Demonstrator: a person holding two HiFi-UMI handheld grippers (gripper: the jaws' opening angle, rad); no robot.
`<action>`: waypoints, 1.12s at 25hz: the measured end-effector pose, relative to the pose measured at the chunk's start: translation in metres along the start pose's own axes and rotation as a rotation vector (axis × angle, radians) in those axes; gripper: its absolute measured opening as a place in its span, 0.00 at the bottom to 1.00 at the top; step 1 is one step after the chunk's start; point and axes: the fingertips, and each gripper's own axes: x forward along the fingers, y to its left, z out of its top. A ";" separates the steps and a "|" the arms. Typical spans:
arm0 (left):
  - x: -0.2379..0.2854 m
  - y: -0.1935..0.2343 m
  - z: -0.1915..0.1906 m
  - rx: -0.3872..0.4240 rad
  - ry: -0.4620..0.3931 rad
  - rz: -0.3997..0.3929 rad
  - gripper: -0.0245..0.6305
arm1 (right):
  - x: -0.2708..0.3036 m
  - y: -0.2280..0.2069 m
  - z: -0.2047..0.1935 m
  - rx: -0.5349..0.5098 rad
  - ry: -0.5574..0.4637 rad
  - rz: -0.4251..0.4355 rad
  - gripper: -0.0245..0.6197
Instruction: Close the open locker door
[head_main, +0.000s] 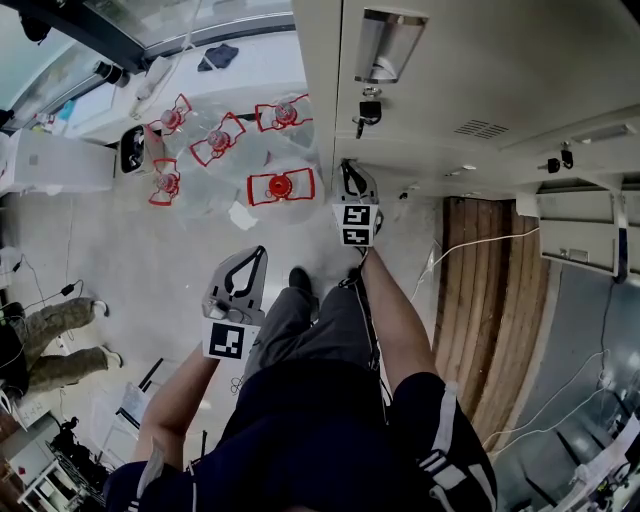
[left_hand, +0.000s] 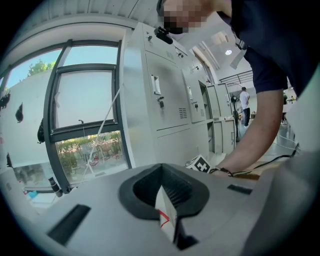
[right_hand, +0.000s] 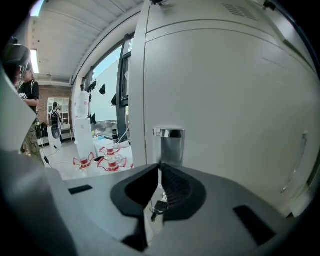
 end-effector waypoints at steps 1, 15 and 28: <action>0.001 -0.001 0.000 0.037 0.009 -0.016 0.04 | 0.000 0.000 0.000 -0.001 0.001 -0.003 0.07; -0.003 -0.001 0.000 0.073 0.014 -0.019 0.04 | 0.000 -0.001 0.000 -0.050 0.033 -0.039 0.08; 0.002 -0.003 0.011 0.061 -0.021 -0.003 0.04 | -0.019 -0.005 0.001 -0.050 0.022 -0.046 0.05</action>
